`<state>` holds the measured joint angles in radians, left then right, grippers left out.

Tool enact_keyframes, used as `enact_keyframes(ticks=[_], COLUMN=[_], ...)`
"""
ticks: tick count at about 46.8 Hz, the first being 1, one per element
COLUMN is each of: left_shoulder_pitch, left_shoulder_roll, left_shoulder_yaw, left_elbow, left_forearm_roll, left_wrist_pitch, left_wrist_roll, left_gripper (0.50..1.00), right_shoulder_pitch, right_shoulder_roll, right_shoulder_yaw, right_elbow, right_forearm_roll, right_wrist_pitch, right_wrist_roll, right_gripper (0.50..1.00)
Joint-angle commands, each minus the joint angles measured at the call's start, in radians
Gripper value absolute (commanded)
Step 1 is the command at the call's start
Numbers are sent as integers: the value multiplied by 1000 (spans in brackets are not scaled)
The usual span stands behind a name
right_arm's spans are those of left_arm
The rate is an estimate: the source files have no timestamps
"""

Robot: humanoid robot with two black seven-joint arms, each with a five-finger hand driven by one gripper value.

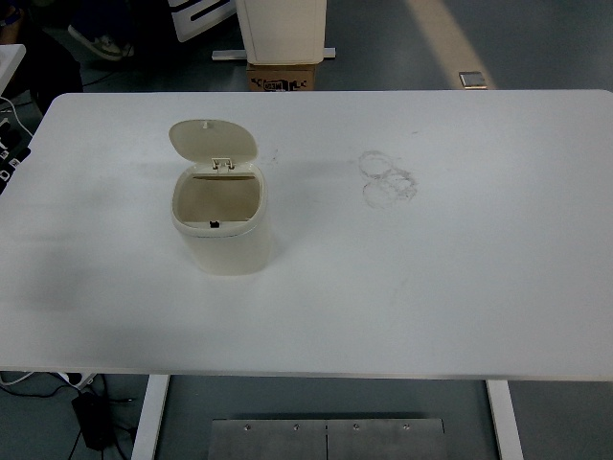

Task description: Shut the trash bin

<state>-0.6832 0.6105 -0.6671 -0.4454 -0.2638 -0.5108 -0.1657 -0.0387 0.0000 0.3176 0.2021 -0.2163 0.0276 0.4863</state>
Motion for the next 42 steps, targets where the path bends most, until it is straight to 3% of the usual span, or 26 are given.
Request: enact_keyframes(ticks=[1, 31, 42], left_shoulder_pitch=[1, 4, 8], left_shoulder_roll=[0, -3, -3], left_shoulder_yaw=[0, 1, 1], left_elbow=[1, -1, -1], left_forearm_roll=[1, 2, 2], left_wrist_pitch=[0, -3, -31], left_wrist_roll=[0, 0, 0], left_gripper=[1000, 1000, 1000], right_shoulder_pitch=[0, 0, -1], right_shoulder_roll=[0, 0, 0], right_shoulder_yaw=[0, 0, 0], right_elbow=[0, 0, -1], right_forearm_roll=[0, 0, 0], right_wrist_pitch=[0, 0, 0], right_wrist_roll=[0, -2, -2], right_gripper=[991, 991, 991])
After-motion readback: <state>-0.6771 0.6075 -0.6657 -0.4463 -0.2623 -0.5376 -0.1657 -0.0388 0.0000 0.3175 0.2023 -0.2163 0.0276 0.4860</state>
